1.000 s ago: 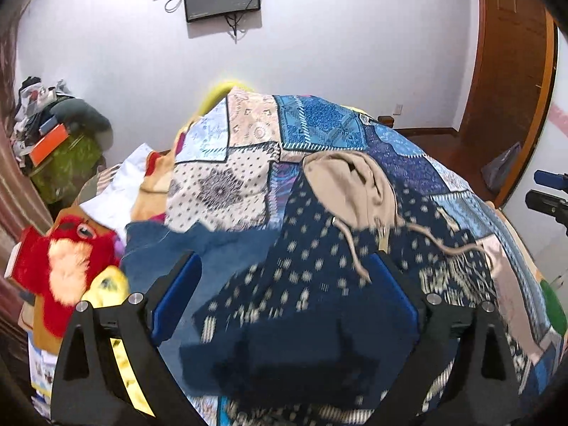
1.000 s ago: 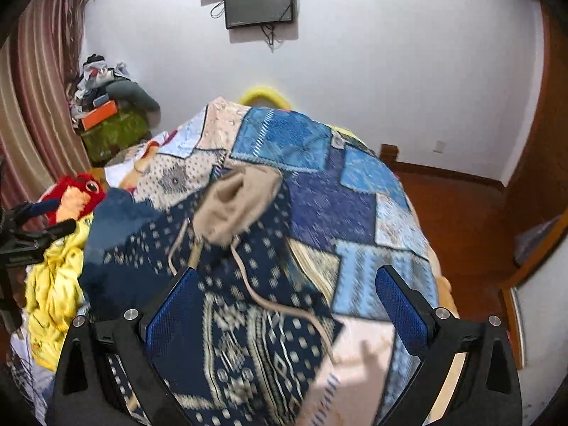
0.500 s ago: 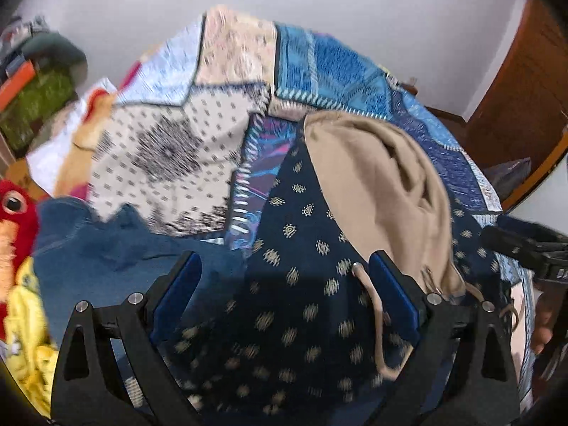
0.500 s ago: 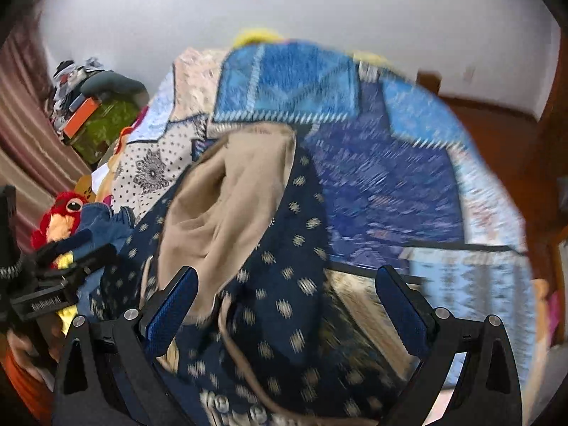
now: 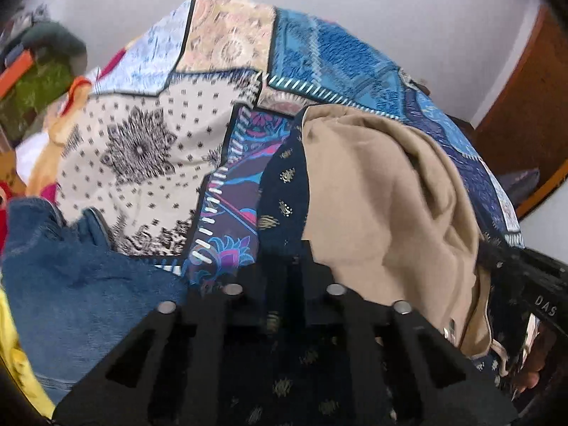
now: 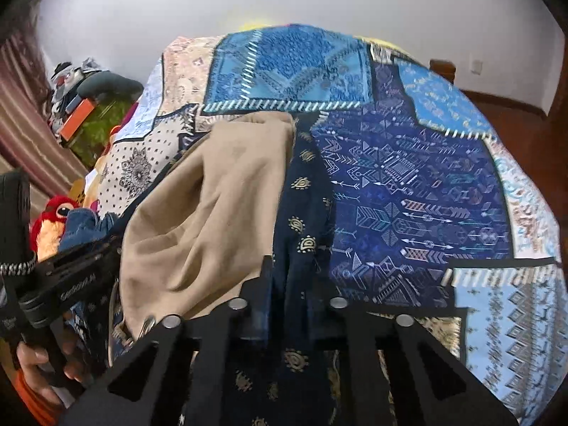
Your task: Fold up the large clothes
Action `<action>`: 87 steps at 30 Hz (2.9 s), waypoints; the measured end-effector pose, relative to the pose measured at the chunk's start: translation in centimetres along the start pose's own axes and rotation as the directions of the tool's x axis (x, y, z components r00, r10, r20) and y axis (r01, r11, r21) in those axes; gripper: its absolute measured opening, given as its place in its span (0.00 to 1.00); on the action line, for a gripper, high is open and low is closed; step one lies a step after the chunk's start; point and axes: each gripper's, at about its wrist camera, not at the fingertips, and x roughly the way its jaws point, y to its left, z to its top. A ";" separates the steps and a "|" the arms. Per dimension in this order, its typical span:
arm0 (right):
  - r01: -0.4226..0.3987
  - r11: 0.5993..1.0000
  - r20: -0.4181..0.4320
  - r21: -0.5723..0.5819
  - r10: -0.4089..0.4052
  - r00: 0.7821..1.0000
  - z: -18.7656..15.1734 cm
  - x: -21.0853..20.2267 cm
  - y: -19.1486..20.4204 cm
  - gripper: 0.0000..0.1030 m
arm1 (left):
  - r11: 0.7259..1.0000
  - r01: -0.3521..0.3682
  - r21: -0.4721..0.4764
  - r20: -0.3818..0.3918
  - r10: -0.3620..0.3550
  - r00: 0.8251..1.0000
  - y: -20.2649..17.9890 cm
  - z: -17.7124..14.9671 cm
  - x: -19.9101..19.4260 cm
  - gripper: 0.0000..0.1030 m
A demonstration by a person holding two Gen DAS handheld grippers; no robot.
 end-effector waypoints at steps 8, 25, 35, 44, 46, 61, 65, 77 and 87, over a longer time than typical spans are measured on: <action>-0.091 0.995 0.081 -0.032 0.093 0.992 -2.8 -9.5 2.0 0.08 | 0.996 0.049 0.081 0.083 -0.056 0.995 0.0 -1.7 -10.4 0.11; -0.048 0.981 0.075 -0.191 0.063 0.995 -17.4 -18.7 6.4 0.08 | 0.984 0.096 0.153 0.026 -0.101 0.995 2.1 -16.7 -18.6 0.12; 0.165 0.943 -0.032 -0.288 -0.181 0.983 -20.0 -13.0 3.8 0.09 | 0.984 -0.019 0.177 -0.077 0.034 0.996 3.1 -20.8 -12.1 0.27; 0.307 0.914 0.016 -0.265 -0.314 0.949 -20.7 -12.8 0.9 1.00 | 0.994 -0.063 0.090 -0.086 0.071 0.994 5.4 -21.5 -10.2 0.65; 0.268 0.933 -0.003 -0.239 -0.277 0.961 -20.5 -13.4 0.5 1.00 | 0.998 -0.025 0.051 -0.099 0.029 0.995 6.2 -21.4 -10.7 0.66; -0.018 0.981 0.037 -0.195 0.026 0.999 -13.9 -14.3 6.8 1.00 | 0.993 0.010 0.119 0.023 -0.013 1.000 4.3 -13.9 -15.1 0.74; -0.059 0.987 -0.008 -0.151 0.058 0.998 -11.9 -10.9 7.1 0.96 | 0.994 0.053 0.097 0.007 -0.054 0.999 3.6 -12.1 -12.9 0.74; -0.203 0.979 -0.126 -0.019 0.199 0.972 -8.7 -3.3 5.8 0.18 | 0.991 0.114 0.076 0.002 -0.114 0.993 2.4 -8.9 -6.2 0.06; -0.220 0.971 -0.028 -0.093 0.218 0.975 -11.6 -11.4 7.4 0.07 | 0.967 0.093 0.237 0.121 -0.124 0.985 -0.7 -11.8 -15.1 0.05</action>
